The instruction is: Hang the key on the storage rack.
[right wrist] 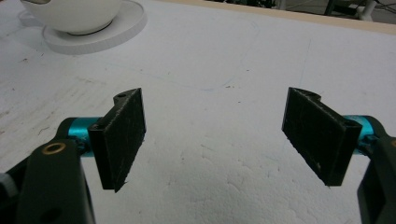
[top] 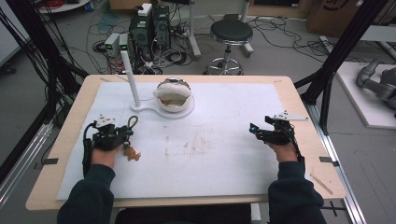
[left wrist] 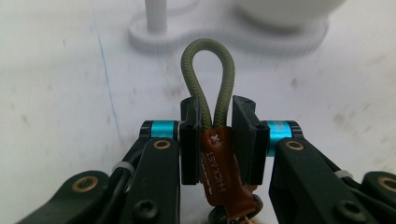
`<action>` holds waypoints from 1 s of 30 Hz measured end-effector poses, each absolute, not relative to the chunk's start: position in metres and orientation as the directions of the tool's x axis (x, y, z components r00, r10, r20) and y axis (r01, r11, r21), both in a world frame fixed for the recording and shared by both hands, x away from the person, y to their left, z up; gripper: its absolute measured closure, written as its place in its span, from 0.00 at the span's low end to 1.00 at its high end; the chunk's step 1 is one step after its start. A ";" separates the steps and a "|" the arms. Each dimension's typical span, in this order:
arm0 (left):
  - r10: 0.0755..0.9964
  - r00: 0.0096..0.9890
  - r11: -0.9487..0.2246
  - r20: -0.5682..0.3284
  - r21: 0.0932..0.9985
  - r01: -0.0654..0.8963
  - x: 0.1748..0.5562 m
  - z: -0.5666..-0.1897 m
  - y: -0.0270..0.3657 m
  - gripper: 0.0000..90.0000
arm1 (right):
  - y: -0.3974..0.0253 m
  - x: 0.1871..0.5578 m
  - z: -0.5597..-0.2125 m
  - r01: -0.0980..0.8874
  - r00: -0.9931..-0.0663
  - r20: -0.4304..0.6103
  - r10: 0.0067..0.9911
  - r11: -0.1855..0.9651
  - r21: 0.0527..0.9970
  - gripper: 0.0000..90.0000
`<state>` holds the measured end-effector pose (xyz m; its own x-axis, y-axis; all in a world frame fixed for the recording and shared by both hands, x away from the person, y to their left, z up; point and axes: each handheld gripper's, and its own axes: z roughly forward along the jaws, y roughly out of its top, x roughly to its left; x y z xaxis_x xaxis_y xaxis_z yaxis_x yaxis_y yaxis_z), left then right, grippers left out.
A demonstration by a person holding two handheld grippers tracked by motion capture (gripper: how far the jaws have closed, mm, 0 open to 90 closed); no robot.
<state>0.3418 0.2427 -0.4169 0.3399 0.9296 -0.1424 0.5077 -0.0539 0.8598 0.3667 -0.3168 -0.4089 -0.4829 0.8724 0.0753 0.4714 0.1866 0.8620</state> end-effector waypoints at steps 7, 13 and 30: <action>0.902 0.397 0.028 -0.171 0.940 0.341 0.348 -0.372 0.254 0.81 | -0.317 0.366 -0.408 0.472 -0.483 0.080 0.872 0.182 0.862 0.24; 0.888 0.430 0.048 -0.166 0.961 0.272 0.360 -0.345 0.260 0.81 | -0.317 0.367 -0.408 0.460 -0.487 0.073 0.871 0.184 0.868 0.24; 0.923 0.375 -0.022 -0.086 0.962 0.274 0.400 -0.319 0.261 0.81 | -0.317 0.367 -0.408 0.464 -0.486 0.077 0.871 0.183 0.867 0.24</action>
